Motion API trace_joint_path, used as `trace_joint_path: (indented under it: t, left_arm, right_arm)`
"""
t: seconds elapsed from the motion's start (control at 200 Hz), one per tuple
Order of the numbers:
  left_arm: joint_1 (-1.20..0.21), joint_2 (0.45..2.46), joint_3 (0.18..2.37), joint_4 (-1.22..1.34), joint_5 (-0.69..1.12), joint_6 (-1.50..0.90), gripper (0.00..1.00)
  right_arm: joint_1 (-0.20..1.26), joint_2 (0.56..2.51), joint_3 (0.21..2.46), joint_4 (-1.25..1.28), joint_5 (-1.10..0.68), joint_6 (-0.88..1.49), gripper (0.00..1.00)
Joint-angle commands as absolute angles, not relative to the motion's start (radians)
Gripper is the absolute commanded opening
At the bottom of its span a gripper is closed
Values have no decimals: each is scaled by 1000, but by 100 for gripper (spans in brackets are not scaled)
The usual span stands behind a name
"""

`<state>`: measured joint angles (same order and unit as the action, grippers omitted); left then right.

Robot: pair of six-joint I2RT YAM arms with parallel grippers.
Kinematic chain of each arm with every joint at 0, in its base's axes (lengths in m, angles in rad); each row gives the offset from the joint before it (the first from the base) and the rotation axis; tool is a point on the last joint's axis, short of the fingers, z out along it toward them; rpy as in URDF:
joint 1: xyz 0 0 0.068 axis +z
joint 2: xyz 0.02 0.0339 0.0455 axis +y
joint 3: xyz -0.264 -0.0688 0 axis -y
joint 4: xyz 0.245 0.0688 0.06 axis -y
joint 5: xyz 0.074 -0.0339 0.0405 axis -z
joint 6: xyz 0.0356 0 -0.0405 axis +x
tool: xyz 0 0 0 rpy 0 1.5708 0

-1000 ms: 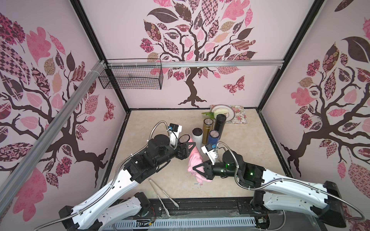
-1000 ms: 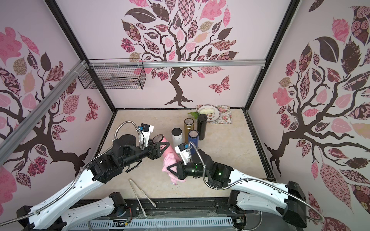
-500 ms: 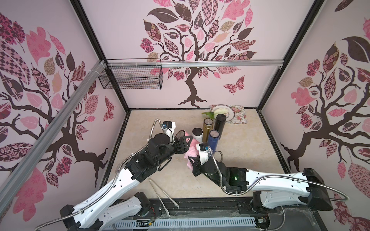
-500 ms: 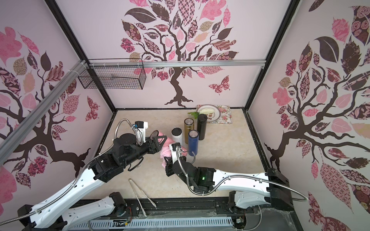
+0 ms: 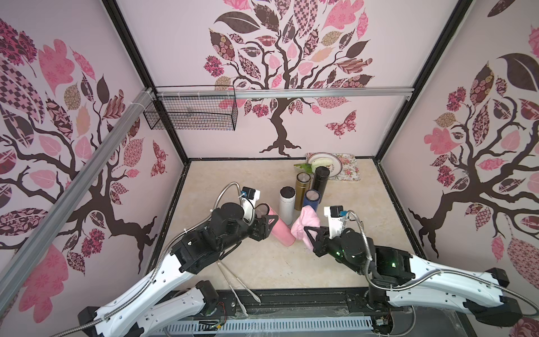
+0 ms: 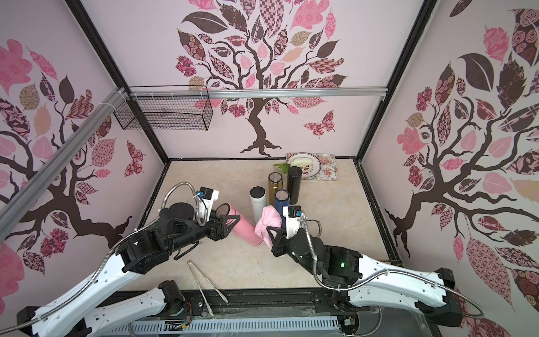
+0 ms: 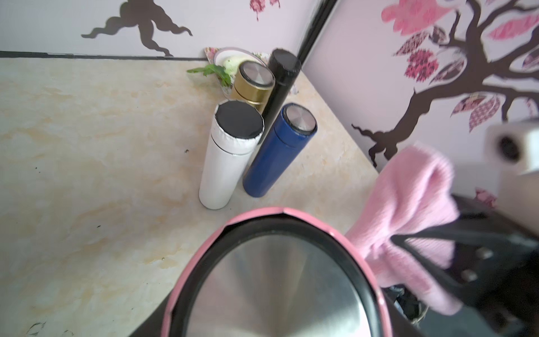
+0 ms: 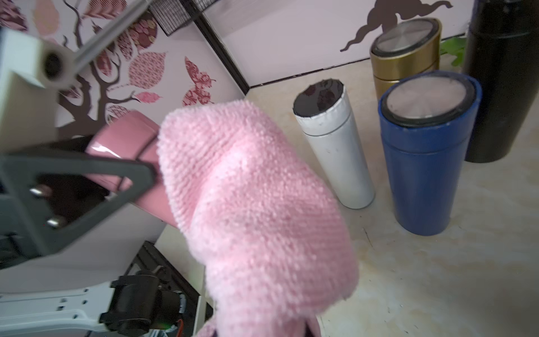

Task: Wipe the surface of the thermos
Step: Wipe the dirt from the surface of the thermos.

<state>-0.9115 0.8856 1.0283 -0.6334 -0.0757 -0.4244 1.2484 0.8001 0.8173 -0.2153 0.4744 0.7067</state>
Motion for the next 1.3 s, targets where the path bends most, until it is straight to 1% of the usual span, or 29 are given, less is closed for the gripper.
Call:
trace_joint_path:
  t: [0.0, 0.055, 0.12, 0.22, 0.36, 0.48, 0.565, 0.77, 0.88, 0.97, 1.095, 1.205, 1.296]
  left_arm:
    - [-980, 910, 1080, -630, -141, -299, 0]
    - [-1017, 923, 1060, -613, -193, -266, 0]
    - [-1054, 938, 1024, -582, -260, -228, 0]
    - [-1072, 943, 949, -496, -284, -181, 0]
    - [-1080, 934, 835, -354, -290, -125, 0]
    - [-1081, 962, 818, -363, -327, -104, 0]
    - [-1080, 940, 774, -286, -330, -108, 0]
    - [-1081, 900, 766, -282, -327, -129, 0]
    - [-1081, 871, 758, -269, -296, -139, 0]
    - [-1080, 849, 750, -261, -294, -160, 0]
    - [-1078, 832, 739, -239, -254, -163, 0]
    - [-1078, 868, 751, -245, -209, -139, 0]
    - [-1078, 926, 787, -306, -167, -121, 0]
  right_arm:
    - [1217, 807, 900, -197, 381, 684, 0]
    - [1160, 813, 907, -137, 287, 692, 0]
    - [1076, 828, 895, -28, 110, 731, 0]
    - [976, 878, 881, 87, -101, 820, 0]
    - [920, 949, 872, 207, -277, 920, 0]
    - [914, 1010, 849, 325, -380, 1017, 0]
    - [914, 1053, 811, 380, -409, 1093, 0]
    - [913, 1111, 665, 484, -378, 1205, 0]
    - [913, 1124, 636, 480, -375, 1207, 0]
    - [913, 1121, 631, 417, -366, 1190, 0]
    - [916, 1116, 590, 417, -361, 1189, 0]
    - [917, 1138, 605, 409, -371, 1160, 0]
    - [917, 1157, 662, 367, -375, 1112, 0]
